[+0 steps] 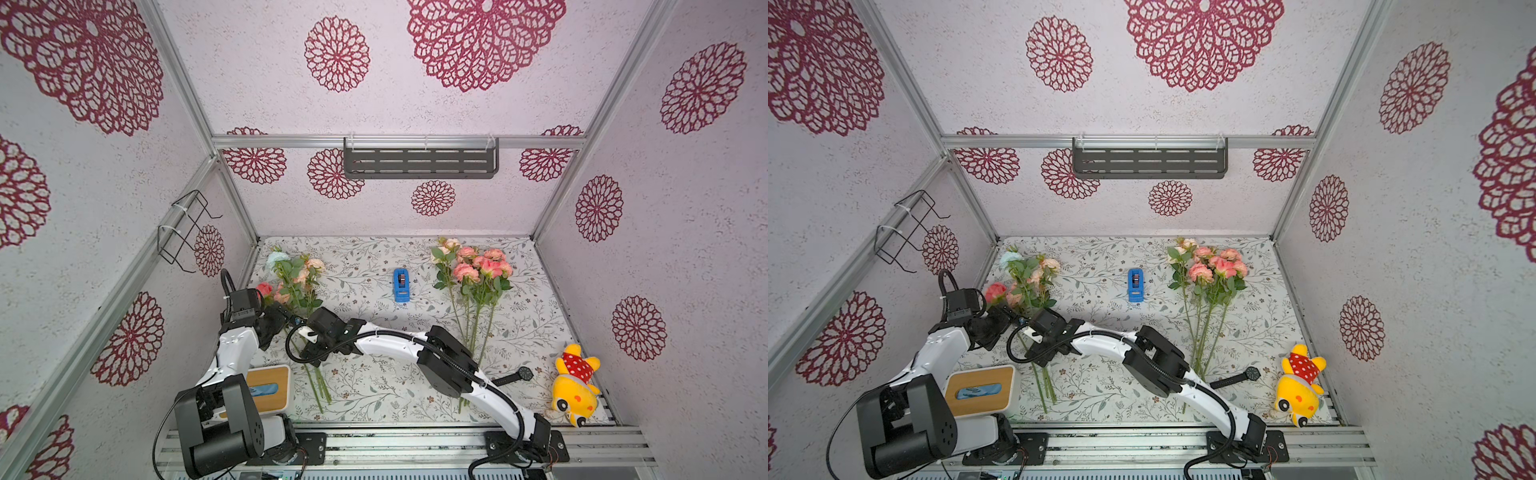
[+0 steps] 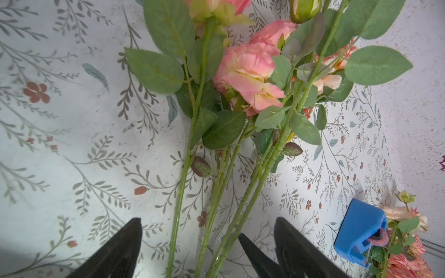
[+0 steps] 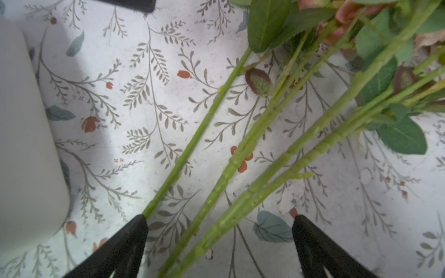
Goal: Wrap bouquets with tape
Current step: Gather the flowers at the center of the board.
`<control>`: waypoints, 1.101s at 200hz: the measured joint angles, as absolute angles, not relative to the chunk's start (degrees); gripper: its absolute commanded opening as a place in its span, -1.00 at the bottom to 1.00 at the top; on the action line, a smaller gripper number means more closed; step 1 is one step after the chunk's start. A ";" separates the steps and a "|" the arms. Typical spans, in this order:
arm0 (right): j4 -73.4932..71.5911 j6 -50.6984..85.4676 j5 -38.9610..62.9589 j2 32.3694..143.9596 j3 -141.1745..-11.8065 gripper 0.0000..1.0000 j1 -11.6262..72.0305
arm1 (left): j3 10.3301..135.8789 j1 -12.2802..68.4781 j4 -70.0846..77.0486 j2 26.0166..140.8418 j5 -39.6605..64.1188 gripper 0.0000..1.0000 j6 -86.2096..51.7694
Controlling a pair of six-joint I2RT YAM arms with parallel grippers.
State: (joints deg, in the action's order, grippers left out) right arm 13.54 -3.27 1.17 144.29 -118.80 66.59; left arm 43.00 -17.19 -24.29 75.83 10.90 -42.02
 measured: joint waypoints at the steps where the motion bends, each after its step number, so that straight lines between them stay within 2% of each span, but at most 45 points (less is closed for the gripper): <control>1: 13.41 -3.29 1.17 144.27 -118.72 0.93 66.59 | 43.00 -17.19 -24.29 75.85 10.92 0.73 -42.00; 19: 12.29 -3.31 1.13 143.33 -117.03 0.92 66.52 | 42.50 -17.06 -23.57 76.73 12.38 0.72 -42.68; 50: 10.72 -2.81 1.54 141.78 -114.02 0.95 66.37 | 41.06 -17.04 -22.17 79.64 14.00 0.57 -44.99; 170: 7.14 -2.42 3.40 139.28 -110.06 0.97 66.52 | 40.77 -14.52 -6.09 91.92 22.48 0.45 -54.35; 220: 4.91 1.28 3.16 137.32 -108.05 0.94 65.12 | 40.36 -11.51 -3.11 92.40 22.83 0.45 -57.08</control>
